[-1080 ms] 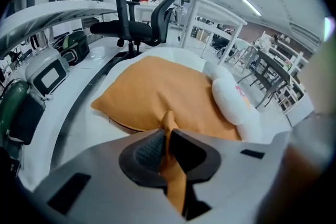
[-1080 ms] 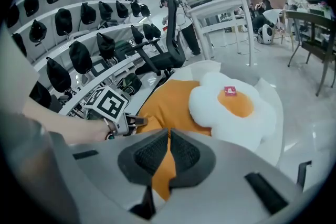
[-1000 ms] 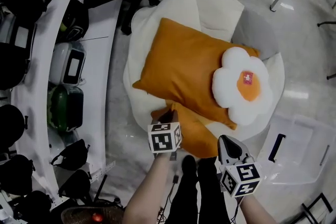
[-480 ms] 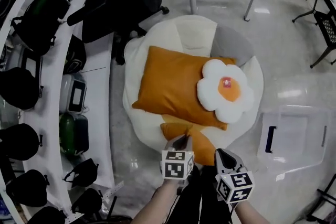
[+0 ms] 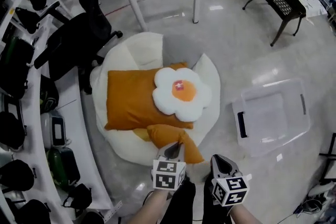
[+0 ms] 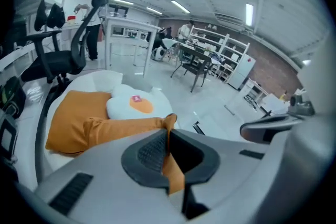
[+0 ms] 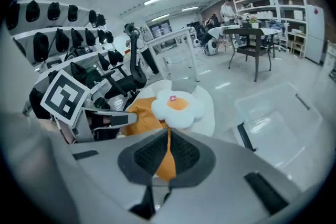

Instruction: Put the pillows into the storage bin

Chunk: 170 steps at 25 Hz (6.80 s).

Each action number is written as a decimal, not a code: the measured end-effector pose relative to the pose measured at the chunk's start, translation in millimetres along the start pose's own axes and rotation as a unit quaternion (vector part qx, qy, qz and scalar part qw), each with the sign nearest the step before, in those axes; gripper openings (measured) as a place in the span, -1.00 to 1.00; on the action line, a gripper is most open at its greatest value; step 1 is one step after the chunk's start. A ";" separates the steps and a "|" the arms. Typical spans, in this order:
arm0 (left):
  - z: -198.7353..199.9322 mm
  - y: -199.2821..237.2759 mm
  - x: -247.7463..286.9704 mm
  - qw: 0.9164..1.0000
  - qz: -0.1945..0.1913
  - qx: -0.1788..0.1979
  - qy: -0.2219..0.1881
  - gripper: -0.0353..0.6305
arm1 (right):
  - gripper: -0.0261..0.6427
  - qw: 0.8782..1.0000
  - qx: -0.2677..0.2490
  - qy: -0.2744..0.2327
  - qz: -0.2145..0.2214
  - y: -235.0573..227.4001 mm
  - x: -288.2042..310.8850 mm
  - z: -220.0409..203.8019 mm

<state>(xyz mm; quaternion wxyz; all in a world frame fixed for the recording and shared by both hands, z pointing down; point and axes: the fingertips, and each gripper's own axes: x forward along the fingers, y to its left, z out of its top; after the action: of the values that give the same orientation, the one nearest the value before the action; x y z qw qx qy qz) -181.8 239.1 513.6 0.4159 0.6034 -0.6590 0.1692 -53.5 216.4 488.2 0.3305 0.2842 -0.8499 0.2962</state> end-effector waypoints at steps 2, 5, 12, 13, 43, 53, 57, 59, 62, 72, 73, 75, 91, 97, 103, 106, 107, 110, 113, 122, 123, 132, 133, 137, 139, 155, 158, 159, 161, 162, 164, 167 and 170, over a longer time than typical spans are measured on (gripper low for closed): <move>8.6 -28.0 12.1 0.999 -0.012 0.032 0.007 -0.82 | -0.88 1.000 0.016 -0.008 -0.020 -27.2 -15.0 -0.2; 27.7 -75.7 32.2 0.997 -0.031 0.065 0.008 -0.83 | -0.88 0.998 0.039 -0.018 -0.046 -71.3 -37.0 0.3; 84.3 -197.0 84.8 0.988 -0.076 0.133 -0.005 -0.83 | -0.88 0.990 0.093 -0.043 -0.094 -176.5 -84.8 10.8; 91.7 -214.2 94.2 0.987 -0.084 0.139 -0.008 -0.83 | -0.89 0.989 0.100 -0.047 -0.100 -191.9 -90.8 12.0; 96.7 -463.3 270.0 0.961 -0.156 0.222 0.049 -0.53 | -0.89 0.960 0.221 -0.058 -0.161 -414.6 -169.4 -36.5; 98.6 -285.4 223.7 0.993 -0.038 0.108 0.016 -0.53 | -0.89 0.988 0.130 -0.025 -0.083 -342.4 -98.8 7.1; 99.4 -193.5 197.2 0.999 0.025 0.043 -0.006 -0.52 | -0.89 0.995 0.085 0.000 -0.044 -285.9 -58.1 20.8; 93.5 -147.2 181.5 0.999 0.053 0.002 -0.014 -0.51 | -0.89 0.998 0.064 0.014 -0.027 -254.4 -38.5 24.1; 78.6 -84.6 161.1 0.994 0.085 -0.059 -0.019 -0.48 | -0.89 0.999 0.029 0.036 0.004 -211.7 -8.8 29.8; 37.9 90.8 144.0 0.977 0.146 -0.154 -0.012 -0.45 | -0.89 0.992 -0.052 0.091 0.068 -93.9 109.8 44.0; 34.7 101.9 145.9 0.976 0.146 -0.159 -0.011 -0.43 | -0.89 0.991 -0.059 0.096 0.073 -85.9 120.3 45.3; 31.5 122.7 152.3 0.975 0.143 -0.168 -0.011 -0.39 | -0.89 0.989 -0.069 0.101 0.080 -72.8 142.1 48.9; -5.5 193.5 208.8 0.952 0.122 -0.279 0.031 -0.17 | -0.89 0.983 -0.095 0.133 0.089 -45.8 214.1 51.9; 1.2 187.6 212.3 0.957 0.121 -0.257 0.052 -0.44 | -0.89 0.985 -0.081 0.131 0.082 -47.9 205.3 50.9; 14.4 170.1 200.3 0.959 0.143 -0.240 0.052 -0.67 | -0.89 0.988 -0.069 0.120 0.074 -51.8 186.1 59.7; 27.4 152.8 192.5 0.963 0.140 -0.225 0.047 -0.72 | -0.89 0.990 -0.061 0.110 0.068 -58.9 172.1 64.4; 32.6 145.1 189.7 0.966 0.138 -0.214 0.044 -0.73 | -0.89 0.991 -0.056 0.107 0.065 -62.5 166.5 65.9; 47.1 120.9 179.4 0.972 0.133 -0.189 0.035 -0.74 | -0.89 0.994 -0.039 0.091 0.052 -74.8 148.5 70.2; 58.2 98.5 171.0 0.976 0.130 -0.173 0.028 -0.76 | -0.89 0.996 -0.018 0.076 0.038 -89.2 130.6 72.4; 97.9 19.9 166.2 0.986 0.113 -0.119 0.002 -0.79 | -0.89 0.998 0.024 0.052 0.000 -149.4 68.7 61.0; 103.2 10.5 165.8 0.988 0.112 -0.109 -0.001 -0.79 | -0.89 0.998 0.029 0.050 -0.005 -157.3 61.2 59.0; 142.8 -86.0 174.7 0.997 0.080 -0.003 -0.012 -0.82 | -0.89 0.996 0.075 0.023 -0.046 -215.7 0.1 40.1; 145.8 -98.1 177.8 0.997 0.074 0.008 -0.011 -0.82 | -0.89 0.995 0.080 0.019 -0.050 -222.0 -6.0 37.8; 156.5 -155.3 187.7 0.998 0.039 0.053 -0.009 -0.82 | -0.89 0.992 0.105 0.006 -0.065 -245.7 -31.3 27.1; 158.8 -189.2 192.2 0.997 0.014 0.078 -0.006 -0.82 | -0.89 0.990 0.119 0.000 -0.074 -256.2 -44.9 20.4; 123.8 -447.4 259.0 0.957 -0.129 0.255 0.056 -0.74 | -0.89 0.942 0.277 -0.053 -0.183 -367.8 -165.7 -72.4; 104.2 -466.2 272.1 0.958 -0.125 0.244 0.081 -0.65 | -0.89 0.934 0.298 -0.055 -0.189 -380.9 -175.8 -88.4; 100.1 -470.2 273.6 0.960 -0.123 0.236 0.081 -0.65 | -0.89 0.933 0.301 -0.055 -0.188 -384.3 -178.1 -92.2; 91.4 -475.7 274.1 0.962 -0.125 0.230 0.083 -0.59 | -0.89 0.934 0.302 -0.053 -0.186 -389.5 -180.9 -97.7; 85.9 -475.9 272.9 0.961 -0.126 0.229 0.085 -0.56 | -0.89 0.935 0.300 -0.051 -0.184 -390.6 -181.5 -99.4; 76.4 -469.1 267.6 0.963 -0.119 0.225 0.090 -0.51 | -0.89 0.938 0.294 -0.047 -0.176 -390.7 -181.5 -98.9; 72.8 -440.5 260.5 0.972 -0.093 0.196 0.087 -0.47 | -0.89 0.949 0.271 -0.040 -0.154 -390.1 -172.4 -83.5; 76.0 -390.3 259.3 0.982 -0.057 0.159 0.082 -0.45 | -0.89 0.964 0.234 -0.026 -0.125 -384.5 -144.6 -58.6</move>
<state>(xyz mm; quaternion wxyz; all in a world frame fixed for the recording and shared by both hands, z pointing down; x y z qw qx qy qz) 176.6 -69.5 554.5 0.3762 0.6825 -0.5521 0.2964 320.3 43.5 539.4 0.2672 0.4650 -0.7229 0.4357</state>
